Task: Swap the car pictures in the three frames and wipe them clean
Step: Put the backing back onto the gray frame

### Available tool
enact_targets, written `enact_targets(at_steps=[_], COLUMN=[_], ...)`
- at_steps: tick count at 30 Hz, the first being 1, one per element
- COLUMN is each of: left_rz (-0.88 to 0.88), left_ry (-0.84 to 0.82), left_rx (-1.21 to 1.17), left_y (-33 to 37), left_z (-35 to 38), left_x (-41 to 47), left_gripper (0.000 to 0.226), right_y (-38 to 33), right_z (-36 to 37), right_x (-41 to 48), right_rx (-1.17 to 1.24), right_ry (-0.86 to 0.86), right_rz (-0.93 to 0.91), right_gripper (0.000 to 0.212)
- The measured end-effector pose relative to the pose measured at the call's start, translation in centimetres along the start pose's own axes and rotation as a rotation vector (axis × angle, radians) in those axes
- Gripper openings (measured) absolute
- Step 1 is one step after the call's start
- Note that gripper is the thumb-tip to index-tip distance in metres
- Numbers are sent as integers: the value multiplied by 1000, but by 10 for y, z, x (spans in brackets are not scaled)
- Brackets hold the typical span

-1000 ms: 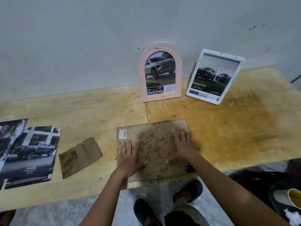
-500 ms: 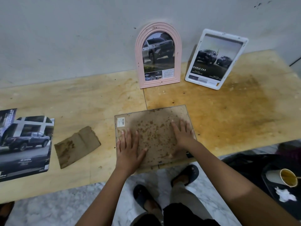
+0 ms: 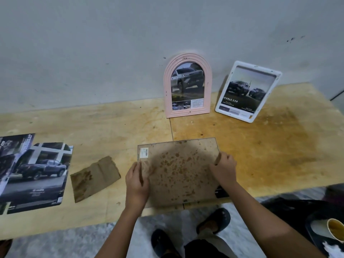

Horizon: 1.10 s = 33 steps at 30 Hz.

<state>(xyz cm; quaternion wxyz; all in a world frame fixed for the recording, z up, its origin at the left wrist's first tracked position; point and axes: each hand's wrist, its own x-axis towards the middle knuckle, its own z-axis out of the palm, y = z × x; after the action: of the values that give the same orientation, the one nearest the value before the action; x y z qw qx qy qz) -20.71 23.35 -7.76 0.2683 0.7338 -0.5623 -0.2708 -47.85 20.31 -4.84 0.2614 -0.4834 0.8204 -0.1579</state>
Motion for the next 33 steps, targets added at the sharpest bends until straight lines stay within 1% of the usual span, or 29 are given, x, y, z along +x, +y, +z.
enact_targets(at_steps=[2, 4, 5, 7, 10, 12, 14, 16, 18, 21, 23, 24, 26, 29, 30, 33], left_rz=[-121, -149, -167, -253, -422, -454, -435, -387, -319, -240, -236, -249, -277, -335, -366, -450], left_ry=[18, -17, -27, -16, 9, 24, 66, 160, 269, 377, 418, 421, 408, 351, 334, 284], left_rx=[-42, -61, -63, -14, 41, 11, -35, -100, -228, -478, -596, -630, -711, -953, -1029, -1185], left_y=[4, 11, 15, 21, 32, 39, 47, 61, 78, 94, 96, 96, 93, 82, 76, 51], left_z=[-4, -3, -2, 0, -4, -10, -17, -27, -41, -59, -66, -69, -74, -76, -76, -73], left_x=[1, 3, 5, 10, 16, 19, 25, 32, 40, 52, 57, 57, 53, 42, 38, 26], left_gripper=[46, 50, 48, 44, 38, 37, 41, 45, 41, 26, 21, 22, 28, 30, 29, 25], right_y=[0, -2, -4, -8, -13, -16, -21, -30, -43, -63, -71, -72, -70, -57, -49, -30], right_z=[1, 2, 3, 0, -4, -6, -11, -19, -29, -47, -56, -59, -60, -53, -50, -49], right_x=[0, 1, 3, 8, 10, 9, 11, 13, 15, 14, 13, 13, 12, 6, 5, -1], right_rx=[-9, -20, -23, -27, -5, 12, 64, 192, 383, 673, 806, 853, 997, 1443, 1544, 1682], right_ry=[-74, -92, -95, -116, -151, -142, -112, -46, 66, 212, 236, 224, 136, -33, -59, -130], right_rz=[86, 117, 143, 194, 222, 215, 208, 192, 155, 78, 53, 56, 88, 178, 206, 268], right_gripper=[50, 45, 41, 35, 32, 30, 27, 35, 41, 24, 21, 21, 19, 20, 21, 15])
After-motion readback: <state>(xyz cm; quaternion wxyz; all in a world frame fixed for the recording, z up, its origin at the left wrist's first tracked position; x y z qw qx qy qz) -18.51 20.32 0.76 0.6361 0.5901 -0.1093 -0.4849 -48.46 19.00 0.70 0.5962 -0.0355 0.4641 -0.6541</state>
